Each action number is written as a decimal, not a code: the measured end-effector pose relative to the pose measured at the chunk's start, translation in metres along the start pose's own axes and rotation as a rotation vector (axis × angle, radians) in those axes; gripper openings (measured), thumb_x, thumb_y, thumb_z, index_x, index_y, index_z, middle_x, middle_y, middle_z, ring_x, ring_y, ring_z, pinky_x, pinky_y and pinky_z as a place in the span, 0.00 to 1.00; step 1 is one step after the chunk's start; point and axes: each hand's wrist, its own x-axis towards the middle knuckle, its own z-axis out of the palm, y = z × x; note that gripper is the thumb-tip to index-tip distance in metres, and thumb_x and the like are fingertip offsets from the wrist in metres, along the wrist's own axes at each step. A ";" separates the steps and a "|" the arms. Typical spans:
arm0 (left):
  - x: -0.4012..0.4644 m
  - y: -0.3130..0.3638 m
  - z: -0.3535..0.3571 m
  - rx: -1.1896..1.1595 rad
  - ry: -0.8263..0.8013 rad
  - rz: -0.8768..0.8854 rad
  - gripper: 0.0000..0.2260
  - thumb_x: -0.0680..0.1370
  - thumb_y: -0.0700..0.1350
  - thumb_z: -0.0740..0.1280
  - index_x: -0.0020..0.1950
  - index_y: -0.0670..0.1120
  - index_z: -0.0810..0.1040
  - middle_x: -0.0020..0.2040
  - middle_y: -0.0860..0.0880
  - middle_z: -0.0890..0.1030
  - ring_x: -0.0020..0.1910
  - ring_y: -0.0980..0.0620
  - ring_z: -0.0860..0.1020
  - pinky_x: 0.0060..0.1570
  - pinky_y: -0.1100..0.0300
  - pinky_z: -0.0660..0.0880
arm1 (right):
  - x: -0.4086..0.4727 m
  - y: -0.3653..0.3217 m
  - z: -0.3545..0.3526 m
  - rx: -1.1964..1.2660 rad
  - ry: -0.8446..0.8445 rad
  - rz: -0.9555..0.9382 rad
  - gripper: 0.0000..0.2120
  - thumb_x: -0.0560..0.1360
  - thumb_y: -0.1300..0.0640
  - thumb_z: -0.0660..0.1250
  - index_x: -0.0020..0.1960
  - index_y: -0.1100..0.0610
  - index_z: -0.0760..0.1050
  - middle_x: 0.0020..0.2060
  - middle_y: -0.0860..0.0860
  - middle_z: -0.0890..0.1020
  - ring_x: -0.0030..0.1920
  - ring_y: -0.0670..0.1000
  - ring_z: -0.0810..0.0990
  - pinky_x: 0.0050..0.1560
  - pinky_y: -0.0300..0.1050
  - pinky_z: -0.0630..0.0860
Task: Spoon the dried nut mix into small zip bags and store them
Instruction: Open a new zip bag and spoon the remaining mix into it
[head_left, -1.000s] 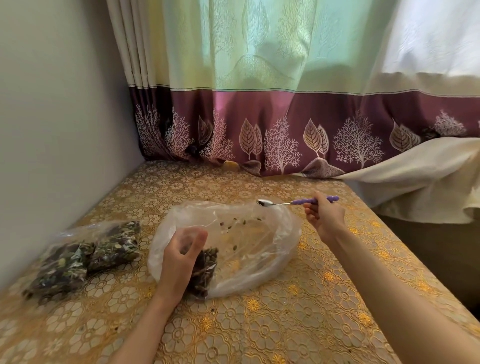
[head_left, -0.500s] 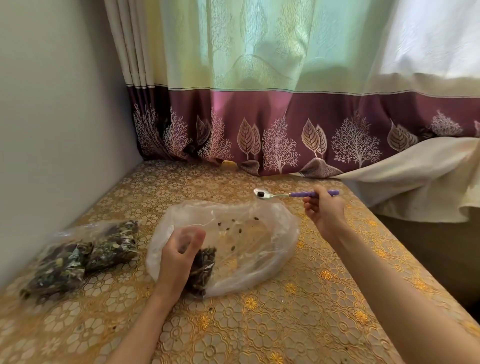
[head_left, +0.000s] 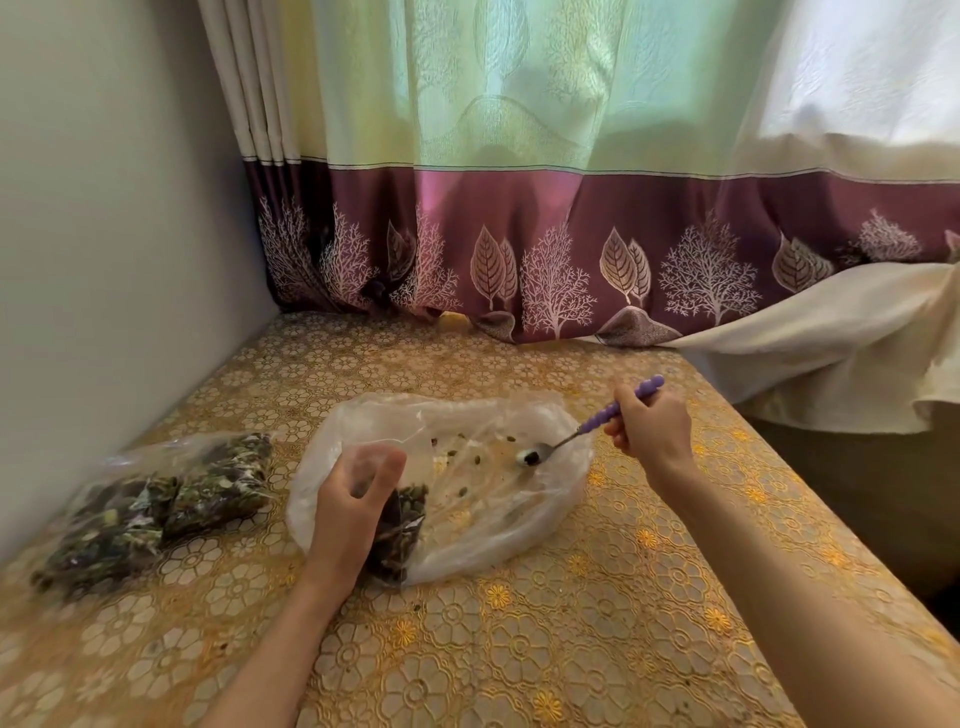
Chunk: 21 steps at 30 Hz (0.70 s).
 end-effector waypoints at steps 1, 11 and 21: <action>0.000 0.000 0.000 0.002 0.000 0.000 0.33 0.55 0.78 0.63 0.47 0.54 0.76 0.44 0.59 0.81 0.45 0.71 0.77 0.42 0.80 0.68 | -0.001 0.002 0.000 -0.012 0.014 -0.018 0.18 0.78 0.61 0.61 0.30 0.62 0.75 0.26 0.56 0.81 0.20 0.44 0.72 0.21 0.35 0.68; -0.002 0.001 0.001 0.019 -0.018 -0.013 0.26 0.59 0.71 0.65 0.48 0.55 0.76 0.46 0.58 0.80 0.45 0.72 0.76 0.43 0.76 0.70 | -0.009 0.019 0.025 0.218 -0.051 0.200 0.20 0.78 0.62 0.59 0.28 0.62 0.75 0.33 0.63 0.83 0.24 0.48 0.74 0.22 0.37 0.69; 0.000 0.001 0.000 0.050 -0.011 0.010 0.33 0.56 0.79 0.61 0.48 0.56 0.75 0.47 0.60 0.79 0.46 0.73 0.75 0.44 0.80 0.68 | -0.022 0.012 0.019 0.374 -0.027 0.266 0.17 0.76 0.66 0.56 0.30 0.62 0.72 0.29 0.60 0.82 0.20 0.45 0.67 0.18 0.34 0.60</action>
